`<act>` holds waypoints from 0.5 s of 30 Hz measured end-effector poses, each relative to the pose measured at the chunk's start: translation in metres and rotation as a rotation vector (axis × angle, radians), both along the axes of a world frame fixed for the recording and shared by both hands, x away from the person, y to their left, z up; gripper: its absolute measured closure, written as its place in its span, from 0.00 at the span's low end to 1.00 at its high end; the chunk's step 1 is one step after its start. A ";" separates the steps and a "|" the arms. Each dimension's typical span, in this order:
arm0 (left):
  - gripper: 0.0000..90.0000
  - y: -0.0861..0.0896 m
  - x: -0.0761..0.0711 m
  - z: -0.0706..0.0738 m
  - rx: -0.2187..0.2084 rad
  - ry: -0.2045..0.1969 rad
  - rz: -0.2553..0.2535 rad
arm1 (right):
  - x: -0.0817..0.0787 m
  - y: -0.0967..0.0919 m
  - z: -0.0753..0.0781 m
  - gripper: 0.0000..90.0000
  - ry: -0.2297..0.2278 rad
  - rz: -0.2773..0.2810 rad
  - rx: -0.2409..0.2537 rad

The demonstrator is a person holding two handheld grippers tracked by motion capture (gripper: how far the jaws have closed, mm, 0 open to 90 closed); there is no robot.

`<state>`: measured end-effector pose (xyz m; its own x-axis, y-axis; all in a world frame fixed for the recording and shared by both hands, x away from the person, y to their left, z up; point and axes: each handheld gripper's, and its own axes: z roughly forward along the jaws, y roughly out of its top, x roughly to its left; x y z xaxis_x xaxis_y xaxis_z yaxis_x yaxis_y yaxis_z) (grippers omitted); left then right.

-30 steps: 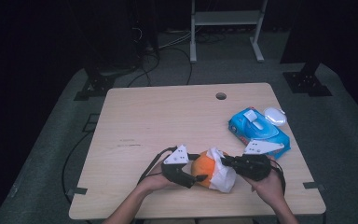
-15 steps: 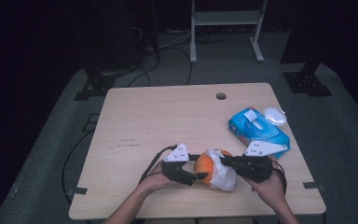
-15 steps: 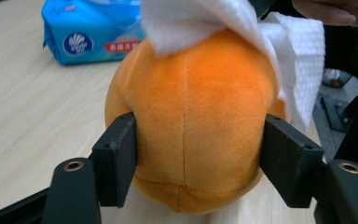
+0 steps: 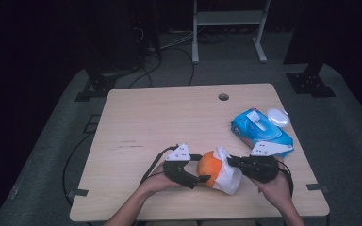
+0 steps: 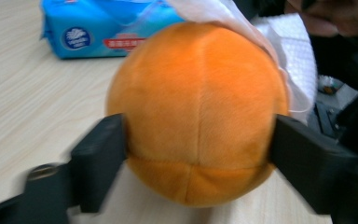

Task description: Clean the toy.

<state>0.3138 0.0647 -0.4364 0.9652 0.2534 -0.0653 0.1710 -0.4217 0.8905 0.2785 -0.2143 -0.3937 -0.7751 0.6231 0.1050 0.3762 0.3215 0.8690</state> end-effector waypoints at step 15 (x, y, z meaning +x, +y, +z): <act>0.25 -0.005 -0.005 0.008 0.009 -0.004 0.043 | -0.003 -0.002 0.004 0.96 -0.013 0.009 0.022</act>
